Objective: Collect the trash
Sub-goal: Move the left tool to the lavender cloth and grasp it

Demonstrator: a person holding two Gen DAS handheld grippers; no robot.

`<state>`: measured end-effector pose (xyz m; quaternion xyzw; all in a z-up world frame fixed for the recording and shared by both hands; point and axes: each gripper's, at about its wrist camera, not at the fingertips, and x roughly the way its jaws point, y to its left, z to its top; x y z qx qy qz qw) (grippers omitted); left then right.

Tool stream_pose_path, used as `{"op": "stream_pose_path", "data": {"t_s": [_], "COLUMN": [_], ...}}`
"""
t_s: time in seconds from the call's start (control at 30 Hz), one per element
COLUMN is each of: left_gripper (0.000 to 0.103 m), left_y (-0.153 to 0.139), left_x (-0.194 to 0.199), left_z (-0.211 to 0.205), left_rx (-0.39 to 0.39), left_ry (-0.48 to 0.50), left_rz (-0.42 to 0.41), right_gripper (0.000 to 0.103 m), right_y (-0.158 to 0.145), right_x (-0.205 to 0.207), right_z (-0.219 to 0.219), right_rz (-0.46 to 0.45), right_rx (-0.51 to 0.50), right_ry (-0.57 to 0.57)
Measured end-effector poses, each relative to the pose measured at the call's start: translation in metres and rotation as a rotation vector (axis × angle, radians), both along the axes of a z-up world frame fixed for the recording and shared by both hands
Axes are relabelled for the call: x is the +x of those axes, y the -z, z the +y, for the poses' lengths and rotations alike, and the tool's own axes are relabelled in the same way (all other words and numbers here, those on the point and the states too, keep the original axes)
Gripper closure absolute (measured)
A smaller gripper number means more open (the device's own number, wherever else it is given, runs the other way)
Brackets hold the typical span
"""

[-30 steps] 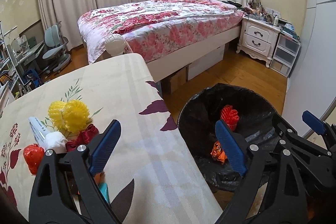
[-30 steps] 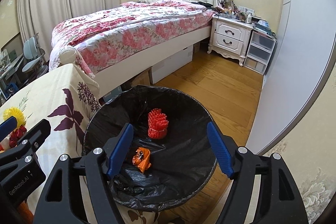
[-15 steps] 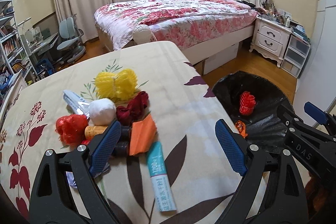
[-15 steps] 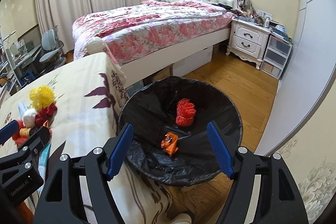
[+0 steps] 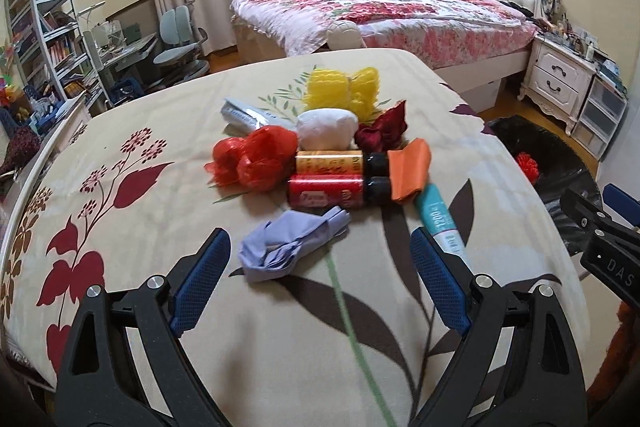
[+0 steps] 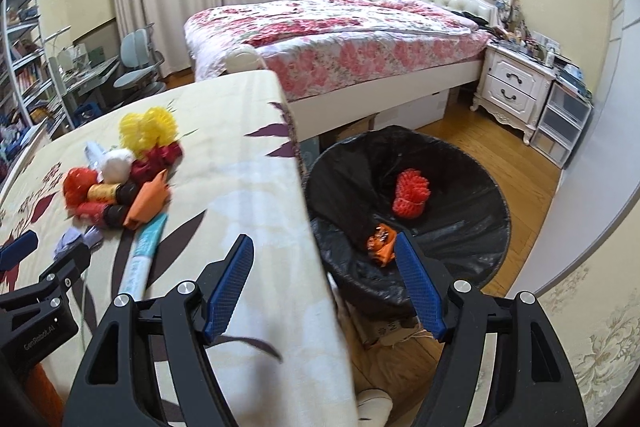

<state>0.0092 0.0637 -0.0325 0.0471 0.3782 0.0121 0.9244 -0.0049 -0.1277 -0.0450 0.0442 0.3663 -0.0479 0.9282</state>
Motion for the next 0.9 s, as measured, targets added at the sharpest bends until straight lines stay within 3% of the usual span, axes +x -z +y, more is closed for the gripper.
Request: {"op": "stream_pose_path", "data": {"t_s": [0.23,0.47,0.7,0.9], "left_gripper": [0.014,0.015,0.047,0.049], "left_y": [0.007,0.016,0.023,0.023], "left_x": [-0.001,0.012,0.022,0.017], "left_z": [0.03,0.033,0.033,0.035], "left_rx": [-0.006,-0.034,-0.077,-0.095], "left_ry": [-0.054,-0.027,0.03,0.046], "left_rz": [0.015,0.061,0.114,0.108], "right_gripper": [0.032,0.032,0.032,0.032], "right_y": [0.005,0.008,0.009,0.01], "right_x": [-0.002,0.002,0.004,0.003], "right_z": [0.027,0.035,0.041,0.046], "right_rz": [0.014,0.025,0.028,0.029], "right_rx": [-0.011,-0.008,-0.008,-0.009], "right_ry": [-0.064,-0.084,-0.098,-0.111]}}
